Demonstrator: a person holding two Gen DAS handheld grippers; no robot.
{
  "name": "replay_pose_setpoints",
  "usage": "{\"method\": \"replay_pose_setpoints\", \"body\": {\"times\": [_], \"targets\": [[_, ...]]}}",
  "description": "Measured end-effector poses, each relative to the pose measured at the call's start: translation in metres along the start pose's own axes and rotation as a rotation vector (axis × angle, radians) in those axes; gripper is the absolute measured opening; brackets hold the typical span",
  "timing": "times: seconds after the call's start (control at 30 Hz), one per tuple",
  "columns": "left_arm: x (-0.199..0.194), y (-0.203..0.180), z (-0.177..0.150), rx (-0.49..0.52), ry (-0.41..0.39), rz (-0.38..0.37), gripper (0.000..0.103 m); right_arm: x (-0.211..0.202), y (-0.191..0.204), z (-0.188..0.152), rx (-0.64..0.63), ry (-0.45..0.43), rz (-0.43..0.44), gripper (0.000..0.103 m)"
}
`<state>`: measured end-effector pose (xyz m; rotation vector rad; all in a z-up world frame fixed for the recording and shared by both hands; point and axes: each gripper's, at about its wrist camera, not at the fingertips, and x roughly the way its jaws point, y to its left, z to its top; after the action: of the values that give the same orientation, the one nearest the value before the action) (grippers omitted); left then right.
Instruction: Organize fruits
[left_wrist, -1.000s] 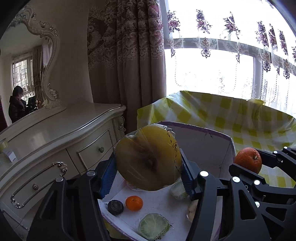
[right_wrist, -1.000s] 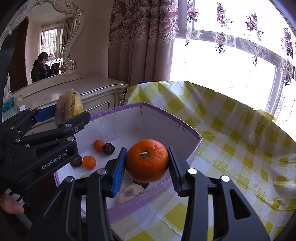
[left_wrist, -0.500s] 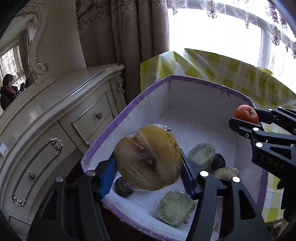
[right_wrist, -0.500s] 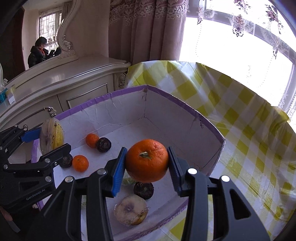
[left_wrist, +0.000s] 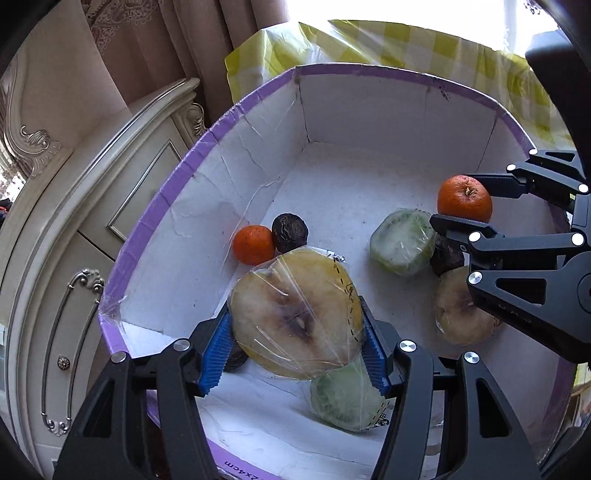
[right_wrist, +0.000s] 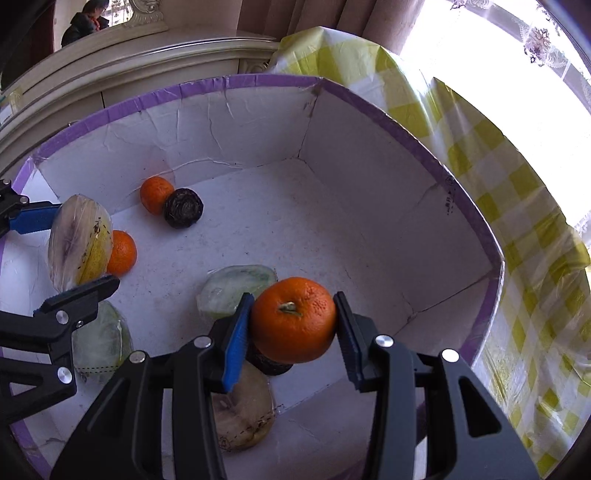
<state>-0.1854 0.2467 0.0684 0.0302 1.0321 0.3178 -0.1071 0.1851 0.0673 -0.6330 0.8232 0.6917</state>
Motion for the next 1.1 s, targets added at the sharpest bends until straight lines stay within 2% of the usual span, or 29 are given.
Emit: {"method": "replay_pose_setpoints", "body": {"times": [0.13,0.4,0.53,0.6,0.7,0.73,0.77,0.8,0.87,0.97,1.1], "targets": [[0.005,-0.002,0.001,0.012,0.039,-0.02,0.059,0.002,0.002,0.0,-0.011,0.015,-0.001,0.044],[0.016,-0.01,0.001,0.058,0.116,-0.005,0.059,0.008,0.0,0.006,-0.052,0.084,-0.013,0.044],[0.017,-0.009,0.003,0.04,0.129,-0.019,0.06,0.012,-0.001,0.005,-0.063,0.101,-0.024,0.047],[0.018,-0.006,0.004,0.019,0.136,-0.05,0.06,0.012,0.001,0.004,-0.065,0.1,-0.01,0.051],[0.018,-0.005,0.006,0.009,0.139,-0.078,0.062,0.007,0.001,0.004,-0.057,0.08,0.009,0.064],[0.017,-0.004,0.006,0.006,0.132,-0.099,0.065,0.005,0.001,0.003,-0.057,0.072,0.015,0.069],[0.015,-0.004,0.006,0.004,0.119,-0.139,0.076,0.003,0.002,0.003,-0.059,0.063,0.011,0.078],[0.012,-0.006,0.006,0.011,0.109,-0.181,0.083,0.002,0.002,0.002,-0.059,0.055,-0.001,0.084],[0.007,-0.011,0.003,0.051,0.094,-0.187,0.087,-0.002,0.002,0.001,-0.061,0.03,-0.021,0.089],[-0.004,-0.019,-0.003,0.087,0.056,-0.163,0.088,-0.006,-0.001,-0.003,-0.051,0.0,-0.024,0.096],[-0.028,-0.018,-0.006,0.083,-0.037,-0.139,0.088,-0.015,-0.011,-0.005,0.005,-0.044,-0.025,0.098]]}}
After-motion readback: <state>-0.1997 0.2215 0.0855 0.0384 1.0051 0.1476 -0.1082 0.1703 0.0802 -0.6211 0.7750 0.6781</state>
